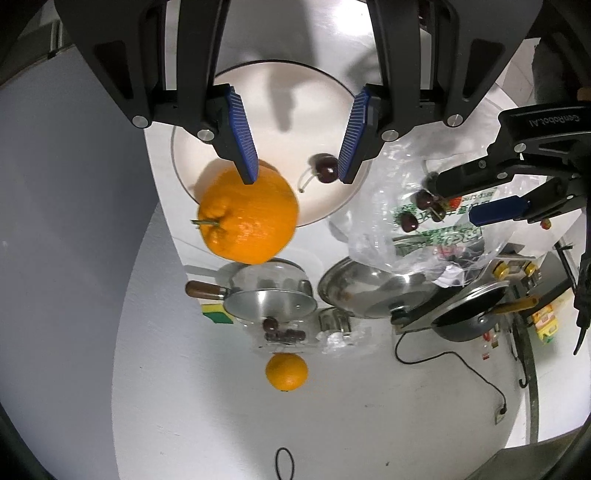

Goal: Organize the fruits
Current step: 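Move the open right gripper back over the cherries on the bag, then close the right gripper on a dark cherry while the left gripper grasps a strawberry, then carry the cherry and strawberry over the white plate with both grippers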

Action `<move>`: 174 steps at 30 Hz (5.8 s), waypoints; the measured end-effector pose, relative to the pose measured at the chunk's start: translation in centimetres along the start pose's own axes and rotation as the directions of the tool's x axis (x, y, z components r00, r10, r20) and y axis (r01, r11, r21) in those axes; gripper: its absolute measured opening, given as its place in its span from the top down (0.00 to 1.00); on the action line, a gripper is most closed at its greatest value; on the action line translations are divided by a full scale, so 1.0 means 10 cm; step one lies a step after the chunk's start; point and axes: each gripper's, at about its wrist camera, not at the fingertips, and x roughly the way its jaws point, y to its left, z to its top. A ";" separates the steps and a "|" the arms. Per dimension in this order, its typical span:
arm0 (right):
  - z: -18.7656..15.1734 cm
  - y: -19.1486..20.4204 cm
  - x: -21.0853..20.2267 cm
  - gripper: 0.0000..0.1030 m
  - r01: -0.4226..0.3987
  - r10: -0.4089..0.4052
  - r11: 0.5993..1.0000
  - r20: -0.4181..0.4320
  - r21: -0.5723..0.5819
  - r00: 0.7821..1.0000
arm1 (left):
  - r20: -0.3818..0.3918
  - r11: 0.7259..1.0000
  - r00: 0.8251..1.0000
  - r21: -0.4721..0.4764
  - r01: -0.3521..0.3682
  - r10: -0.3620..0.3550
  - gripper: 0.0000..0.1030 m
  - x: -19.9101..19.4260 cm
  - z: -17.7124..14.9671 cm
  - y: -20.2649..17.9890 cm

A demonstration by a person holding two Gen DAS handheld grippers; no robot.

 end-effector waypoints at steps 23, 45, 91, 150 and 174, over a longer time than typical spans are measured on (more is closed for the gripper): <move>0.13 0.81 0.25 0.53 -0.052 0.049 0.994 -0.037 -0.097 0.998 | 0.006 0.993 0.999 -0.107 -0.053 0.054 0.30 -0.22 -0.24 0.78; 0.12 1.09 0.66 0.53 -0.116 0.104 0.987 -0.102 -0.115 0.989 | -0.098 0.988 0.989 -0.104 -0.117 0.106 0.30 0.21 -0.38 1.04; 0.13 1.36 1.15 0.54 -0.229 0.205 0.967 -0.196 -0.110 0.959 | -0.137 0.995 0.988 -0.061 -0.078 0.069 0.66 0.42 -0.47 1.18; 0.27 1.48 0.74 0.70 -0.231 0.217 0.962 -0.109 -0.142 0.970 | -0.039 0.992 0.993 -0.053 -0.117 0.115 0.66 -0.12 -0.34 1.12; 0.31 1.12 0.29 0.70 -0.190 0.189 0.975 -0.018 -0.115 0.982 | 0.012 0.994 0.994 0.010 -0.113 0.113 0.66 -0.28 -0.17 0.71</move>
